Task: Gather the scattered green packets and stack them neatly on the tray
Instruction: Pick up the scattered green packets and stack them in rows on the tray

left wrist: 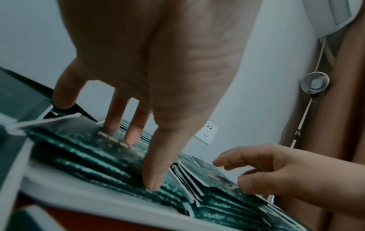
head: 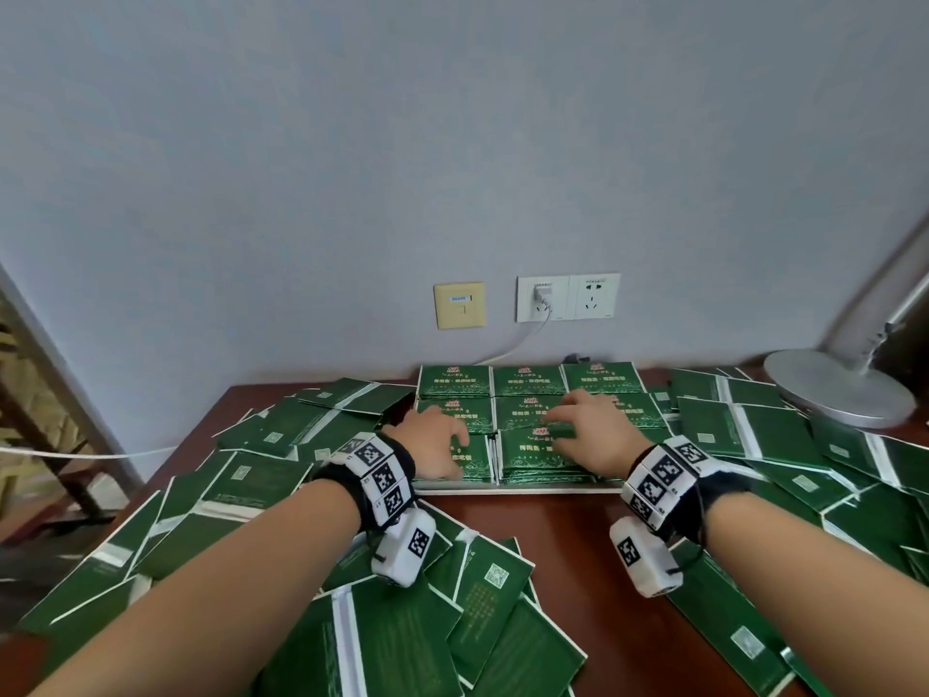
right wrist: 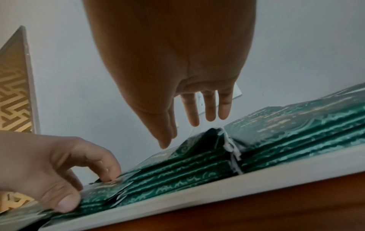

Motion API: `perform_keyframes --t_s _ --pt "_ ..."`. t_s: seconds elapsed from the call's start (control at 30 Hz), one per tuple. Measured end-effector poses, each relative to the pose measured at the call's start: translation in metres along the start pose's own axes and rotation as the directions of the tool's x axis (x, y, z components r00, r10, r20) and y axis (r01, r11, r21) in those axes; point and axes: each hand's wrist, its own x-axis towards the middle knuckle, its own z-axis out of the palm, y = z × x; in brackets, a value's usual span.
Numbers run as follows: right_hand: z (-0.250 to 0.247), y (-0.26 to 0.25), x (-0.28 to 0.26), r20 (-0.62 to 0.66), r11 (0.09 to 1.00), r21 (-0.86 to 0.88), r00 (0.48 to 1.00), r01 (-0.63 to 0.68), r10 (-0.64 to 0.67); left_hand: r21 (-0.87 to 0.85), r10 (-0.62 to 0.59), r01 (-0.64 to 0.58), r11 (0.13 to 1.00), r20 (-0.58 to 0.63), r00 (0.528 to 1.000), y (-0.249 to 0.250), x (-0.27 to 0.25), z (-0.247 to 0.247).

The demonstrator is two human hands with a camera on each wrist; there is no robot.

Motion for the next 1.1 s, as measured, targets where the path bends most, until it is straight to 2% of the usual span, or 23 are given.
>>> perform_keyframes --t_s 0.2,0.43,0.63,0.83,1.1 --pt "0.01 -0.004 -0.002 0.134 0.998 -0.01 0.989 0.067 -0.065 0.0 0.038 -0.038 0.999 0.042 0.998 0.0 0.003 0.002" --pt "0.013 -0.002 0.0 0.14 0.997 -0.001 0.988 0.071 -0.07 -0.005 0.092 -0.092 0.996 0.053 0.994 -0.001 0.006 0.003" --pt "0.009 -0.006 -0.003 0.135 0.998 0.023 0.989 0.059 -0.061 0.014 0.084 -0.086 0.996 0.093 0.992 0.002 -0.002 -0.007" --pt "-0.021 -0.011 -0.023 -0.01 0.995 0.081 0.999 0.05 -0.049 0.011 0.097 -0.097 0.995 -0.021 0.995 0.016 -0.021 -0.03" --pt "-0.067 0.005 -0.092 -0.059 0.993 0.121 0.998 -0.02 0.028 -0.018 0.188 -0.194 0.981 -0.159 0.969 0.071 -0.058 -0.044"
